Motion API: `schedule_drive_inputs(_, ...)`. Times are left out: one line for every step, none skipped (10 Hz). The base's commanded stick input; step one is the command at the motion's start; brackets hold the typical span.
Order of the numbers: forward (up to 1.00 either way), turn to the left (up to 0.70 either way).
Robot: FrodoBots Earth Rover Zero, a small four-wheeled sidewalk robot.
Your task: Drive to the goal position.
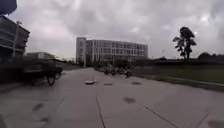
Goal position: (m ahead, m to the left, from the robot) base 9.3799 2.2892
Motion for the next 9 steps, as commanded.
schedule_drive_inputs(0.70, 0.33)
schedule_drive_inputs(0.70, 0.23)
schedule_drive_inputs(0.70, 0.04)
schedule_drive_inputs(0.70, 0.02)
schedule_drive_inputs(0.70, 0.02)
schedule_drive_inputs(0.70, 0.02)
schedule_drive_inputs(0.70, 0.02)
schedule_drive_inputs(0.70, 0.02)
schedule_drive_inputs(0.70, 0.02)
